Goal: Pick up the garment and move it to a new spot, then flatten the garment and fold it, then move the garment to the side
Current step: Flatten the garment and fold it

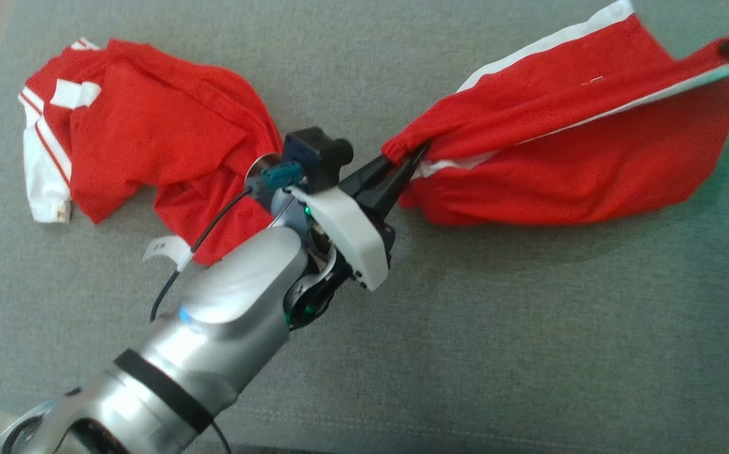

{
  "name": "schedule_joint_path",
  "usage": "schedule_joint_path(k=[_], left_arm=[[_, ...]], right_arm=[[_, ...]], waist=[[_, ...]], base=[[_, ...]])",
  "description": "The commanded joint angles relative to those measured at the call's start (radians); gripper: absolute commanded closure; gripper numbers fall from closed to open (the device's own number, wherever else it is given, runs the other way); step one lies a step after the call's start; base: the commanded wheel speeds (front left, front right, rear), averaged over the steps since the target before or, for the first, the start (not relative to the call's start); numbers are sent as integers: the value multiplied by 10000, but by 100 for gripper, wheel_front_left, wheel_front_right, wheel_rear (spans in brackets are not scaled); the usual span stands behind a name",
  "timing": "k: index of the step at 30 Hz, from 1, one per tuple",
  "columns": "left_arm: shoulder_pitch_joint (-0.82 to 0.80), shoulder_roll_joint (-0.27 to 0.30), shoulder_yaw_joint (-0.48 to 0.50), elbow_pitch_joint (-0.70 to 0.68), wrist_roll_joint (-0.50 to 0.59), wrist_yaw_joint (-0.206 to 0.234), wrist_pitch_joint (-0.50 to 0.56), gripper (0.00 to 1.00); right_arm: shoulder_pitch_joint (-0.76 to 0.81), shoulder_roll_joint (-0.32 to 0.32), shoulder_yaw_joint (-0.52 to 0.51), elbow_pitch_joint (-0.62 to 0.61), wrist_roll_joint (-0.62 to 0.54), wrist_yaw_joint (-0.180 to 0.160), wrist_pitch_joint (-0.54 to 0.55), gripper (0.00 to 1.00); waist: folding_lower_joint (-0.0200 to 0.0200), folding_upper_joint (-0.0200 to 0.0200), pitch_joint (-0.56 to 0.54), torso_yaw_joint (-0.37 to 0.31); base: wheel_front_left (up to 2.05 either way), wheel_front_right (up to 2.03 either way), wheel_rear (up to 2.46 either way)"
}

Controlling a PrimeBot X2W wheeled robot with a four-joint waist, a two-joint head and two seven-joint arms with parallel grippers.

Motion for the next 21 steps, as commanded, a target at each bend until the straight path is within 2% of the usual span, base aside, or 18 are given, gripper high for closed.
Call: schedule_joint_path(k=[1, 12, 21], left_arm=[[-547, 68, 384, -129, 67, -44, -101, 100], [-1003, -335, 626, 340, 164, -232, -204, 100], [-1007, -533, 1048, 398, 322, -318, -219, 100]], right_arm=[[-372, 23, -70, -207, -114, -9, -94, 100], [-1183, 295, 133, 396, -427, -9, -770, 100], [-1605, 258, 458, 836, -373, -9, -1512, 100]], waist=[[0, 0, 271, 149], [0, 0, 789, 390], [0, 0, 1126, 618]], base=[[0, 0, 0], [0, 0, 0], [0, 0, 0]])
